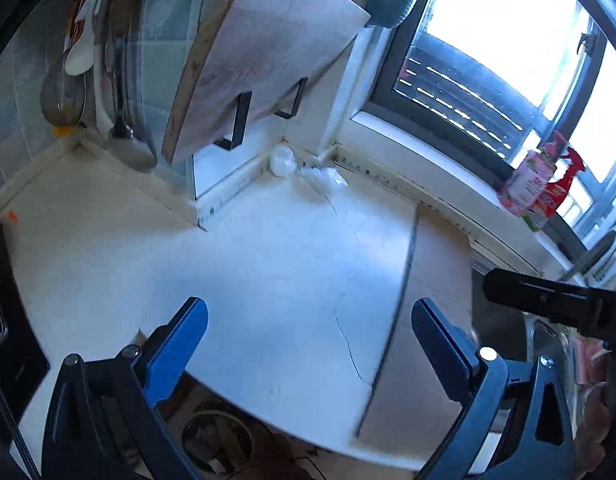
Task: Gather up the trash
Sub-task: 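Raise both open tools from the bin back toward the counter, then grasp a clear plastic bag with the left tool while the right grasps another bag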
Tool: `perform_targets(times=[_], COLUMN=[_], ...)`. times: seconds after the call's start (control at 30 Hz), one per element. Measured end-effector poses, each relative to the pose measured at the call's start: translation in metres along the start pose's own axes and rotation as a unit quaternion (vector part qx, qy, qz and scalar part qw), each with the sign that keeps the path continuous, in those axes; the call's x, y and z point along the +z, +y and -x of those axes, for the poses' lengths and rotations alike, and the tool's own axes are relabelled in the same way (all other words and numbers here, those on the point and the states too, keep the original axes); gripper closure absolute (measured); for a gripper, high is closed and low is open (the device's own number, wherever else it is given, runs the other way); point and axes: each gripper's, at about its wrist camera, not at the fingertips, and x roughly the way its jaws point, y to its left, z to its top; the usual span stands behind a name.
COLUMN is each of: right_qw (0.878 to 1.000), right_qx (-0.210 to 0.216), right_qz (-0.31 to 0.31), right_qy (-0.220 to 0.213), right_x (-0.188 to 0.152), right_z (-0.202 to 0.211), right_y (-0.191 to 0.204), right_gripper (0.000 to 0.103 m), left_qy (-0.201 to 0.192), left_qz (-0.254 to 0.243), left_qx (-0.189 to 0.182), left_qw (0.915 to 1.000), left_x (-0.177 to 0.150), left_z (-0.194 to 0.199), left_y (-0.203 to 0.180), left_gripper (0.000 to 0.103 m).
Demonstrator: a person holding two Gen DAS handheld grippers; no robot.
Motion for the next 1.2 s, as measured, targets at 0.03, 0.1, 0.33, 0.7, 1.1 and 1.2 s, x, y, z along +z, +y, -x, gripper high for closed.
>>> perform_targets(times=[0.03,0.1,0.33,0.7,1.1,1.2], right_qw=[1.000,1.000,0.995,0.981,0.979,0.978], right_qx=[0.001,0.009,0.044,0.084,0.082,0.083], right_qz=[-0.003,-0.015,-0.083,-0.172,-0.184,-0.189], right_qy=[0.001,0.008,0.021,0.011,0.025,0.016], right_x=[0.016,0.048,0.122,0.163,0.172,0.165], right_z=[-0.010,-0.033,-0.136,-0.271,-0.321,-0.307], right_y=[-0.009,-0.028,-0.085,-0.128,-0.145,-0.151], right_gripper=[0.053,0.052,0.051,0.051,0.087,0.089], left_qy=[-0.009,-0.021,-0.077,-0.084,-0.071,-0.085], left_qz=[-0.003,-0.009,-0.036,-0.050,-0.062,-0.084], left_qx=[0.015,0.040,0.130,0.189,0.199,0.198], left_qw=[0.9998,0.9989,0.9879,0.9770,0.9755,0.9729], left_x=[0.014,0.032,0.081,0.115,0.113,0.111], left_z=[-0.017,-0.043,-0.138,-0.248,-0.293,-0.296], left_y=[-0.006,-0.015,-0.030,-0.014,-0.012,-0.023], left_gripper=[0.002,0.002,0.002,0.002,0.001,0.001])
